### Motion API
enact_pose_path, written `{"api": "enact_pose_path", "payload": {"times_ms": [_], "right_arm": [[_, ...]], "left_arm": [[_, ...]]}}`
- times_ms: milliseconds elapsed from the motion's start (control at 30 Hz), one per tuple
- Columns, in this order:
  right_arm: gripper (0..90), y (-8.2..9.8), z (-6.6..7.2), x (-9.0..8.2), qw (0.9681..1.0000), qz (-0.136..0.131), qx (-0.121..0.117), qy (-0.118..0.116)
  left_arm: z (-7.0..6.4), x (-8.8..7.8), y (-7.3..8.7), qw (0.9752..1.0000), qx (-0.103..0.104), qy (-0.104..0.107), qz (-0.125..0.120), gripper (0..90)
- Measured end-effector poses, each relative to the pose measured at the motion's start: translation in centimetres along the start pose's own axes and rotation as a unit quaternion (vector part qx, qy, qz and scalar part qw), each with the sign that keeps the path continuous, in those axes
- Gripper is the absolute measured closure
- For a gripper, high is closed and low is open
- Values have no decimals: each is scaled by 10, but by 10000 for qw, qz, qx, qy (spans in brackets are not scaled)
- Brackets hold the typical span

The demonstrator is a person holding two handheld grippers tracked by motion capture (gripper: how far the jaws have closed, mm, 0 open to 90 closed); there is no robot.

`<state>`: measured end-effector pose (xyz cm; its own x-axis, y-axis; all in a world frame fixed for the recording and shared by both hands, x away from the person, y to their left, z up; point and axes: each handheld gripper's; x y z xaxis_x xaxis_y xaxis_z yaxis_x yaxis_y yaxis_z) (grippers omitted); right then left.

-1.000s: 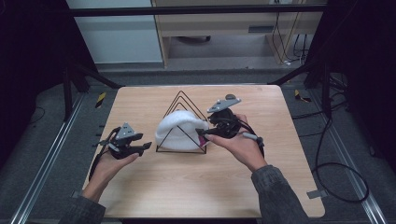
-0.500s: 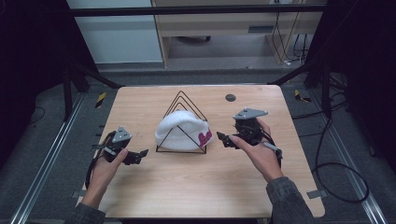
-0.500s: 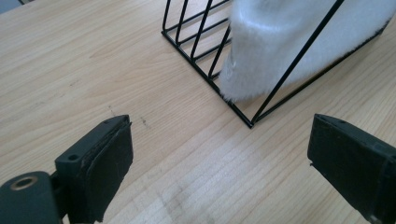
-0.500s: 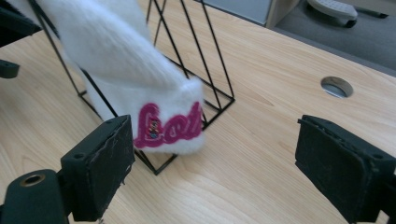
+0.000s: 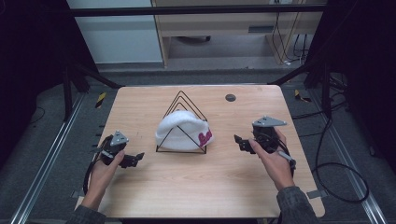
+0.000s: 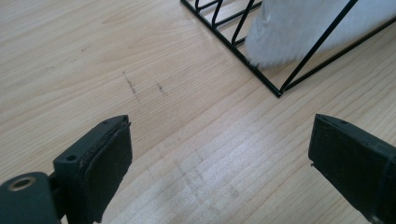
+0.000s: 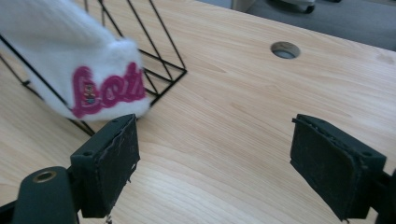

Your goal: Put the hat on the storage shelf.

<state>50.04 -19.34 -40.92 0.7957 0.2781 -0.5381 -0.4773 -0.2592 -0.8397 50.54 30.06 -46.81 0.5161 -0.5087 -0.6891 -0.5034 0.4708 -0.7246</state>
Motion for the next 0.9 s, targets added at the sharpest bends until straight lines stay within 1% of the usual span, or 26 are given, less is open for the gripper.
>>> {"api": "enact_pose_path", "payload": {"times_ms": [100,200,333,433,500,567,600,633,700,733,800,900], "right_arm": [[159,10,-6,0,9999,10,135,49],[158,19,-12,2,9998,28,164,111],[154,29,-15,2,9997,81,199,151],[149,36,-16,3,9996,143,201,156],[148,42,-16,4,9995,198,189,161],[148,48,-16,6,9993,254,218,152],[148,48,-16,6,9993,254,218,152],[147,53,-15,7,9992,299,250,132],[147,57,-16,9,9991,339,226,145],[147,62,-16,11,9988,386,262,143],[147,65,-16,13,9986,424,283,142],[147,70,-15,15,9983,481,298,141]], "left_arm": [[0,4,6,10000,-44,40,43,58],[0,7,9,9998,-63,90,147,57],[-1,8,11,9998,-58,83,146,57],[0,10,13,9998,-56,54,197,57],[1,10,15,9997,-88,71,224,57],[1,11,16,9996,-97,87,254,57],[1,11,16,9996,-97,87,254,55],[1,11,17,9995,-93,88,282,55],[1,12,18,9995,-96,77,307,54],[2,13,19,9995,-117,84,297,55],[2,13,19,9994,-117,86,300,55],[3,14,23,9993,-170,87,316,54]]}}
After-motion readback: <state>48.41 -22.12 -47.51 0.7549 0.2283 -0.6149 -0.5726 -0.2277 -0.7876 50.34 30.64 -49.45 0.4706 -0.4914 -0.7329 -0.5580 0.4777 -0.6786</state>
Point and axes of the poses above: each handheld gripper's, and its own axes: x roughly forward along the jaws, y roughly out of its underside, z roughly to its left, and after that the axes turned 9 degrees about y, right-handed
